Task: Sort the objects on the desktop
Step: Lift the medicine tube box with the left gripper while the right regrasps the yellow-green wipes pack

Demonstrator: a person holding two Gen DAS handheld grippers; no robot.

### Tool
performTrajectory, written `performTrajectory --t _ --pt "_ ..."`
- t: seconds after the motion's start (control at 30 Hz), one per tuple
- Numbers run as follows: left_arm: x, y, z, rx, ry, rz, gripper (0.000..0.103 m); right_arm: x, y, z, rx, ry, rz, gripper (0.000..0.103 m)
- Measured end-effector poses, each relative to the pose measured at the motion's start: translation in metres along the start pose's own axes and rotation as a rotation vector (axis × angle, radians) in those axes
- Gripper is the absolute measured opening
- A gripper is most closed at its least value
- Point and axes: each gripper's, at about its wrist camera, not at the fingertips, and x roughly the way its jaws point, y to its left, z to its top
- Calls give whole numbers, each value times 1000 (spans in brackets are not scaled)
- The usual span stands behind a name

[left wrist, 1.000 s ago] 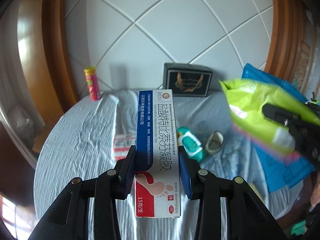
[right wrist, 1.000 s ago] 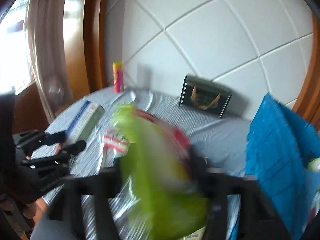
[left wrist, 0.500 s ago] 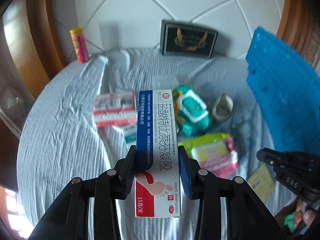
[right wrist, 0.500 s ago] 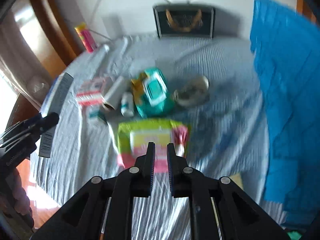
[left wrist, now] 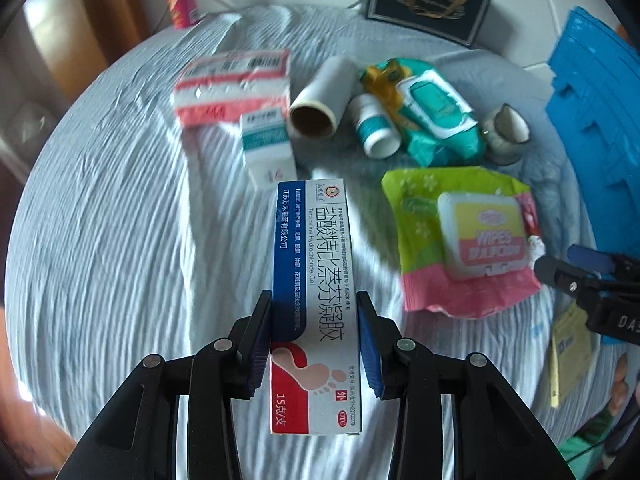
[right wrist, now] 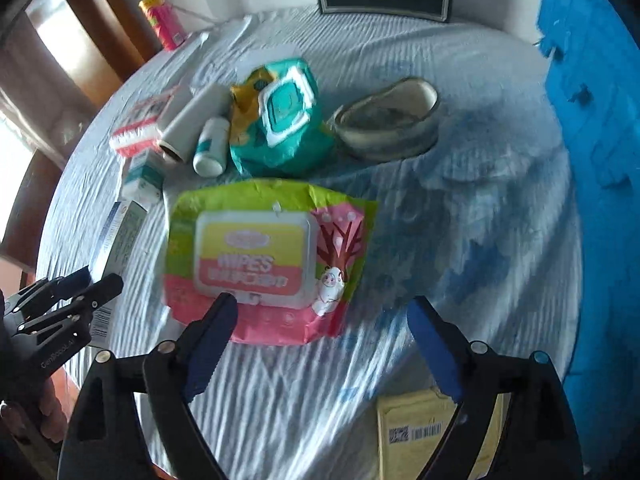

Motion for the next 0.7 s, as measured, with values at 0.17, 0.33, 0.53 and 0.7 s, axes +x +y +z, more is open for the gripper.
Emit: performTrajectory --t 0.17,0.33,0.53,0.7 --pt "3 4 -24 -137 17 79 39 24 24 -10 -192 99 177 71" --pt "-5 12 -49 -235 22 141 39 6 62 -25 -417 124 348 70" --pt "-10 13 -46 -284 -8 163 39 -22 69 -3 -498 -77 136 96" --pt "-10 19 -42 -308 -19 161 39 6 76 19 -471 -75 102 100"
